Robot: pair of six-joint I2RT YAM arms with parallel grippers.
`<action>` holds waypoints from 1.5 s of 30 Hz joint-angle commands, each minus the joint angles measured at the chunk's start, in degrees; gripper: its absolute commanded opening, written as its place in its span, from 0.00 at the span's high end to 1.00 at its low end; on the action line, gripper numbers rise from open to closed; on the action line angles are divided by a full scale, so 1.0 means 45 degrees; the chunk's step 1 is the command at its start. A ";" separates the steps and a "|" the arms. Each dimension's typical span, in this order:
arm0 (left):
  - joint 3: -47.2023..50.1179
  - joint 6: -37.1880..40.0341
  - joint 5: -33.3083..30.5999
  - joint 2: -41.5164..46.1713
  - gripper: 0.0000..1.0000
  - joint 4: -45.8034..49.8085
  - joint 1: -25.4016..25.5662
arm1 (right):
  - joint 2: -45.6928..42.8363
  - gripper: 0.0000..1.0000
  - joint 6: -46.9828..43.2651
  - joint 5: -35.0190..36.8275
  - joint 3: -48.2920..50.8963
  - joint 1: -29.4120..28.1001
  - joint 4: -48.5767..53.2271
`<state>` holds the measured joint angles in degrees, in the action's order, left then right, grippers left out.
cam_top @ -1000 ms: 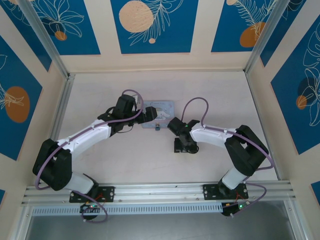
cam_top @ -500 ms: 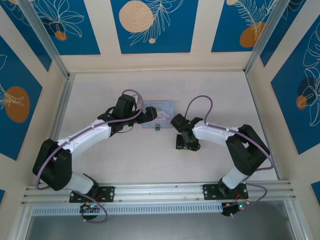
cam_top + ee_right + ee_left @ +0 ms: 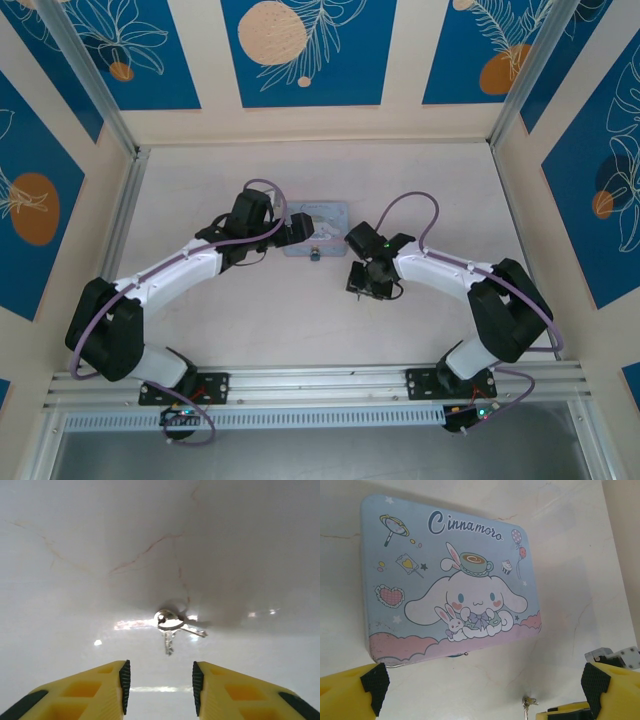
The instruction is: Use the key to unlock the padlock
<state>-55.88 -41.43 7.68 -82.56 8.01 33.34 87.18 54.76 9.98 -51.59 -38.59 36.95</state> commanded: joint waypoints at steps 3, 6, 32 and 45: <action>-0.0454 0.0320 -0.0360 0.0203 0.00 0.0185 -0.0032 | -0.0107 0.60 0.2066 -0.0806 0.0474 0.0060 -0.0310; -0.0474 0.0352 -0.0360 0.0224 0.00 0.0191 -0.0075 | 0.0019 0.60 0.2895 -0.0772 0.0675 0.0077 -0.0398; -0.0430 0.0418 -0.0047 0.0176 0.00 -0.0064 -0.0170 | 0.1293 0.59 0.3769 -0.0381 -0.0088 0.0919 -0.0856; -0.0409 0.0300 0.0108 0.0030 0.00 -0.0217 -0.0167 | 0.0774 0.57 0.4318 -0.0140 0.0275 0.0961 -0.1205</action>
<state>-56.05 -40.36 7.03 -82.56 8.12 33.01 92.44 72.01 8.25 -50.68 -34.48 31.42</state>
